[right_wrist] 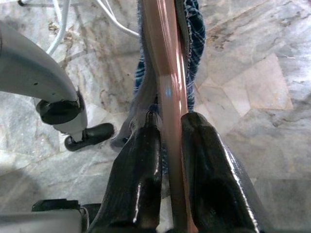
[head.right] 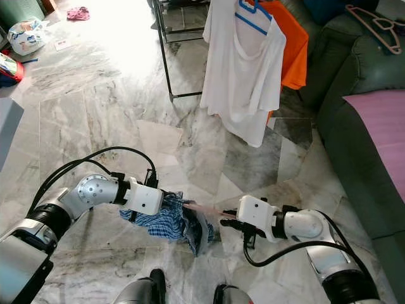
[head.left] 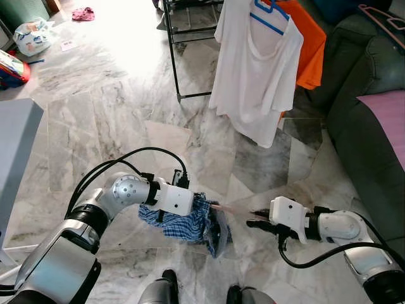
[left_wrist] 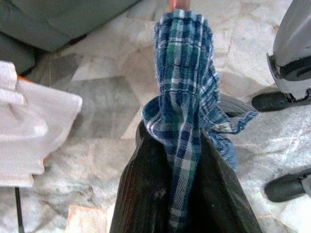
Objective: Hang hanger
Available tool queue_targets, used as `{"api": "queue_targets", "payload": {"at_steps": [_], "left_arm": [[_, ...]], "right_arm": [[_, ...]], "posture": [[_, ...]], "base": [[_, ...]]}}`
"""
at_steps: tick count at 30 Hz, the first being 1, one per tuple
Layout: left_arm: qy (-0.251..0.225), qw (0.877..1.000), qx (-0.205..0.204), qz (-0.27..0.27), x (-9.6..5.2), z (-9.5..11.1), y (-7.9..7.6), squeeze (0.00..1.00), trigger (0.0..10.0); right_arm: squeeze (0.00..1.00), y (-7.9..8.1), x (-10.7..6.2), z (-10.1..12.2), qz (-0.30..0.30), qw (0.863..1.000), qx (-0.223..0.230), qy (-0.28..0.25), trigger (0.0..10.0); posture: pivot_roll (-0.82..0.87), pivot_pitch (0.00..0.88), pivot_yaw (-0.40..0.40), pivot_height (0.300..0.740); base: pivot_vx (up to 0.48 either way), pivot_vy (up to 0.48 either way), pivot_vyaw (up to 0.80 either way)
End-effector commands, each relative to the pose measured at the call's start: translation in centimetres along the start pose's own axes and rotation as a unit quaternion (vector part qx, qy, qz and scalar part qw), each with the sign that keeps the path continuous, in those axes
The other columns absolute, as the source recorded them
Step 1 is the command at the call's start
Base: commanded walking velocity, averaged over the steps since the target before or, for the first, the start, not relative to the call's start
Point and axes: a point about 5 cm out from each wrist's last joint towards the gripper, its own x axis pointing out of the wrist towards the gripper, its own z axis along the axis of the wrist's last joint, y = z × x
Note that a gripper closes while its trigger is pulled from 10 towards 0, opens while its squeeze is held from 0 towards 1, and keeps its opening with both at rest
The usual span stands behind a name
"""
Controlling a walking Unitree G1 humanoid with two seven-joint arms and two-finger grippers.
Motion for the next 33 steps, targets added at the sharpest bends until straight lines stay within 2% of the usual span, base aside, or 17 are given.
{"api": "queue_targets", "payload": {"at_steps": [1, 12, 19, 25, 28, 30, 31, 33], "left_arm": [[0.014, 1.0, -0.01, -0.014, -0.2, -0.7, -0.9, 0.0, 0.0], [0.039, 0.998, -0.052, 0.004, -0.7, -1.9, -1.3, 0.0, 0.0], [0.086, 0.991, -0.095, 0.038, -1.9, -3.6, -1.9, 0.0, 0.0], [0.105, 0.984, -0.123, 0.073, -2.6, -4.6, -2.5, 0.0, 0.0], [0.115, 0.978, -0.134, 0.11, -3.3, -5.0, -2.1, 0.0, 0.0], [0.112, 0.97, -0.152, 0.15, -3.8, -5.2, -1.3, 0.0, 0.0], [0.107, 0.965, -0.166, 0.172, -4.1, -5.2, -0.8, 0.0, 0.0], [0.093, 0.956, -0.184, 0.209, -4.5, -5.1, 0.1, 0.0, 0.0]], "right_arm": [[1.0, 0.3, -0.1, 0.1, 0.025, 1.0, -0.004, 0.002, 10.0], [1.0, 0.5, -1.5, 0.7, 0.067, 0.997, -0.027, 0.03, 10.0], [1.0, -1.6, -3.6, 1.8, -0.005, 0.998, -0.042, 0.038, 10.0], [1.0, -2.1, -4.1, 1.9, -0.061, 0.997, -0.043, 0.033, 10.0], [1.0, -2.3, -3.6, 2.3, -0.103, 0.994, -0.032, 0.009, 10.0], [1.0, -2.4, -3.2, 2.4, -0.133, 0.991, -0.026, -0.004, 10.0], [1.0, -2.6, -2.9, 2.5, -0.161, 0.987, -0.013, -0.019, 10.0], [1.0, -2.4, -2.5, 2.5, -0.18, 0.983, 0.006, -0.038, 10.0]], "posture": [[0.02, 0.245, 0.055, 0.74], [0.02, 0.243, 0.051, 0.74], [0.01, 0.241, 0.057, 0.74], [0.0, 0.24, 0.056, 0.74], [0.0, 0.239, 0.052, 0.74], [0.01, 0.239, 0.051, 0.74], [0.01, 0.238, 0.049, 0.74], [0.01, 0.239, 0.049, 0.74]], "base": [[0.0, 0.0, 0.0], [0.0, 0.0, 0.0], [0.0, 0.0, 0.0], [0.0, 0.0, 0.0], [0.0, 0.0, 0.0], [0.0, 0.0, 0.0], [0.0, 0.0, 0.0], [0.0, 0.0, 0.0]]}}
